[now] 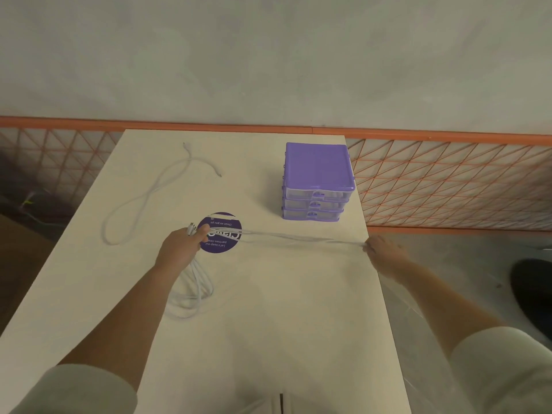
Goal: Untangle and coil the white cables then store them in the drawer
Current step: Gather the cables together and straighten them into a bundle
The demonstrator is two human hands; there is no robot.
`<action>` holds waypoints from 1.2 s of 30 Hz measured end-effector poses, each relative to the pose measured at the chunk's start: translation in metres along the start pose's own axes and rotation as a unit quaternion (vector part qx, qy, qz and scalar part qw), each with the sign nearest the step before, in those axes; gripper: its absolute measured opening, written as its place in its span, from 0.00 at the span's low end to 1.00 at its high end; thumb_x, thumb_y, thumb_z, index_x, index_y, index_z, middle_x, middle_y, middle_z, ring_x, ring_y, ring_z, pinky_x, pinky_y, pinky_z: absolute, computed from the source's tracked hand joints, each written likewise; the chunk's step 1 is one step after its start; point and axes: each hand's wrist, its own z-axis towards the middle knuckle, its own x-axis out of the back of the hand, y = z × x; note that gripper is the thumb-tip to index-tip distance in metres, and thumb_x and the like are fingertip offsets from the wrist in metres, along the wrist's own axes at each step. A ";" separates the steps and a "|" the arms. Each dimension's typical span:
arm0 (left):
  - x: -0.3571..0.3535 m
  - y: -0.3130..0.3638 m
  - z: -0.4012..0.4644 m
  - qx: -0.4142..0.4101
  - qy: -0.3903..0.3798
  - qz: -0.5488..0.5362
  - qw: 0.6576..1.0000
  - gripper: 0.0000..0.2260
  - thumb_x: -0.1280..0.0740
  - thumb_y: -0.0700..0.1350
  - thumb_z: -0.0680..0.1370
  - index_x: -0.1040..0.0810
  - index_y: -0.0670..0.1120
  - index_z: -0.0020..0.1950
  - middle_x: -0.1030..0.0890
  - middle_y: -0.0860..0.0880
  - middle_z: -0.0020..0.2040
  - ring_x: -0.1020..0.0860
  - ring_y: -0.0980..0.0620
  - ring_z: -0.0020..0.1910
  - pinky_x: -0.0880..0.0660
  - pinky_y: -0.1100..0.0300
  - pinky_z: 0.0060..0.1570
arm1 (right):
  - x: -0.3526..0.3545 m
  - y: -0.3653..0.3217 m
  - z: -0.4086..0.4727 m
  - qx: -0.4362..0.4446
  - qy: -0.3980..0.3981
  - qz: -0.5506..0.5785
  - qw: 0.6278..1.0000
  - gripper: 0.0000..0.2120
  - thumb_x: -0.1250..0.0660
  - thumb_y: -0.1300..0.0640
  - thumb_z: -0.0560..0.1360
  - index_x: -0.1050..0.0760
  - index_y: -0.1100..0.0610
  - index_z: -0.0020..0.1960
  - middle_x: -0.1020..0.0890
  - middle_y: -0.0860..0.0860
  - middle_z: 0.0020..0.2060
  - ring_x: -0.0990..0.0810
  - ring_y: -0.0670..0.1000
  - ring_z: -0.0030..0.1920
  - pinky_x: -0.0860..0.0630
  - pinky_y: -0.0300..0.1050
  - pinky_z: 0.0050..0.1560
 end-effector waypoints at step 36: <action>-0.047 0.060 -0.027 0.027 -0.258 0.071 0.963 0.17 0.33 0.60 0.76 0.22 0.48 0.37 0.32 0.53 0.27 0.42 0.57 0.21 0.47 0.64 0.24 | 0.007 -0.123 -0.034 0.109 0.064 -0.023 0.992 0.30 0.57 0.35 0.81 0.33 0.53 0.31 0.27 0.49 0.29 0.25 0.55 0.36 0.32 0.46 0.38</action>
